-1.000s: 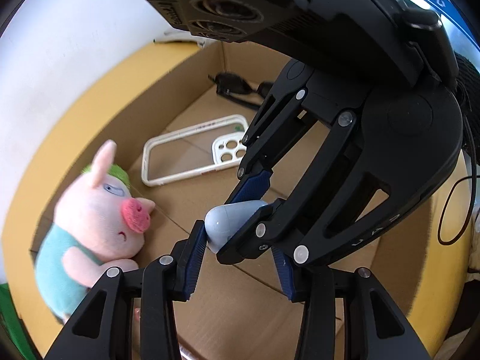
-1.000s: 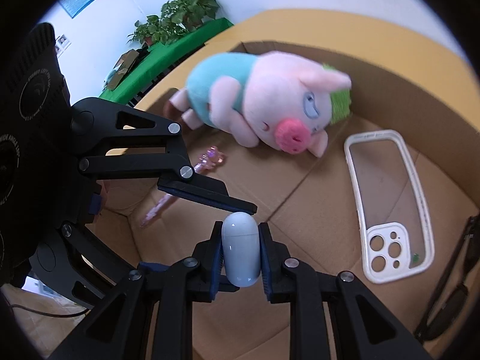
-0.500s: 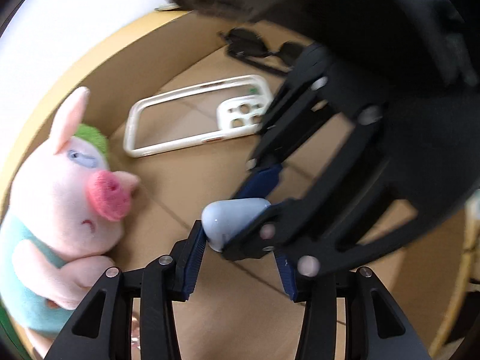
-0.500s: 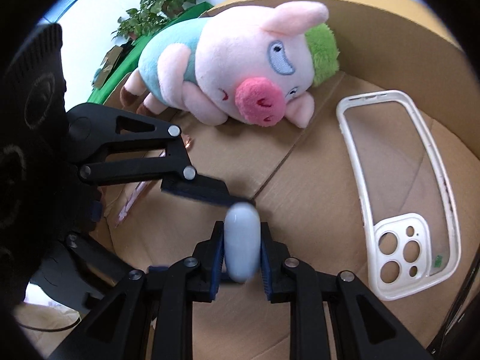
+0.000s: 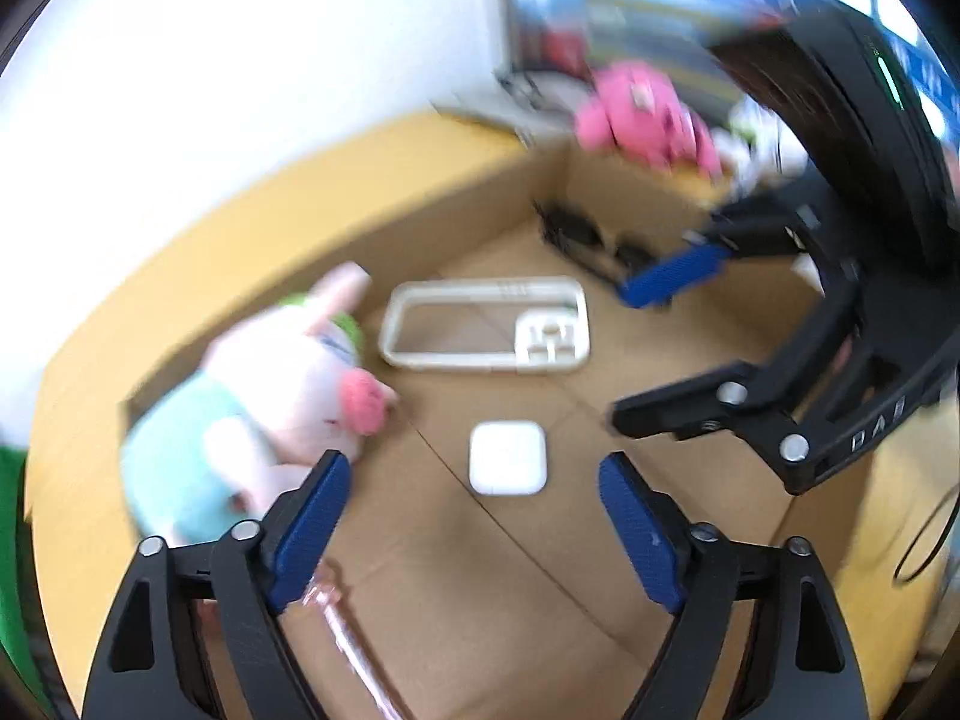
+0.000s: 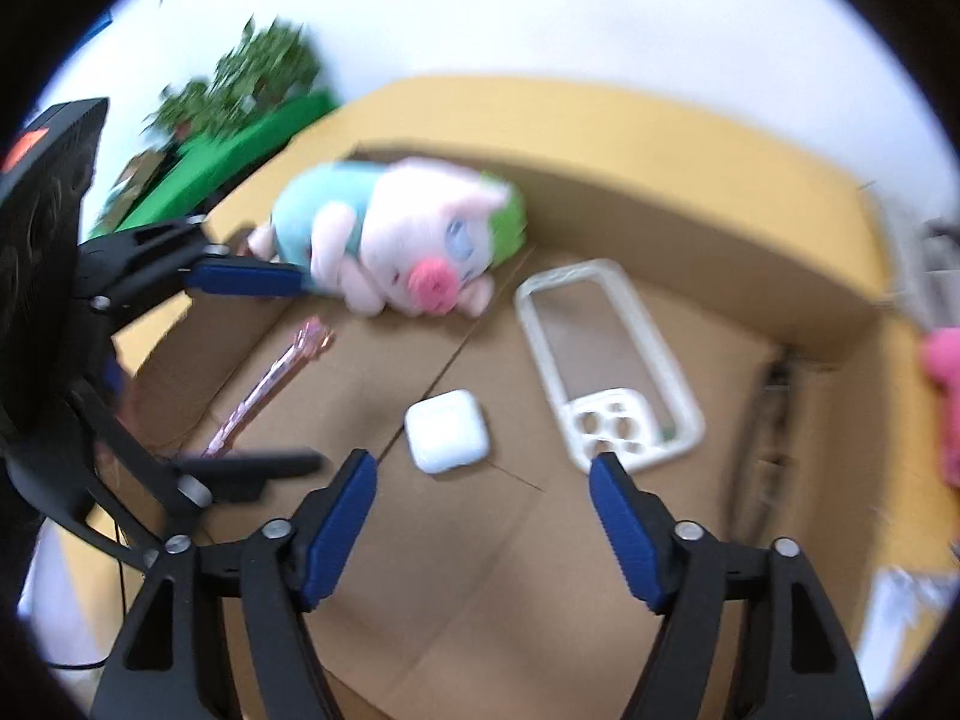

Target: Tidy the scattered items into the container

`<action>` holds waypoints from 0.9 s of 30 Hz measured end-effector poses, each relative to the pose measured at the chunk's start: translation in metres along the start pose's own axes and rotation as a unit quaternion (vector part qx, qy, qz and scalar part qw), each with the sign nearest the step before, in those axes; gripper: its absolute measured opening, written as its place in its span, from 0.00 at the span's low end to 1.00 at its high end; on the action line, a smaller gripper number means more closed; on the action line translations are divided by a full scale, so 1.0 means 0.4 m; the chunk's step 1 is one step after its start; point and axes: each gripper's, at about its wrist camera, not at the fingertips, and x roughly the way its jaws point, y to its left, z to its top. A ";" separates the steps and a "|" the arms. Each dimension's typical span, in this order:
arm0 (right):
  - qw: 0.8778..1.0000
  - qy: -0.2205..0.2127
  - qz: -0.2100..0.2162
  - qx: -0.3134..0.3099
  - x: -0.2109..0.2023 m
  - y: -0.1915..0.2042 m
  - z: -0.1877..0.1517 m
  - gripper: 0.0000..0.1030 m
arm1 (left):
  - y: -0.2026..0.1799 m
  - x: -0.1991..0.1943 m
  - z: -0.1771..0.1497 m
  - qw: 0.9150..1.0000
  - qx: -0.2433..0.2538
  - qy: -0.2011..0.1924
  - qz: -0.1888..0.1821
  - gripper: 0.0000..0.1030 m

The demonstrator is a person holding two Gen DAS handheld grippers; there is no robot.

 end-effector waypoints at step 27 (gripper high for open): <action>0.980 -0.113 -0.156 0.057 -0.306 0.200 -0.281 0.78 | -0.234 -0.334 -0.212 0.952 -0.226 -0.106 0.179 1.00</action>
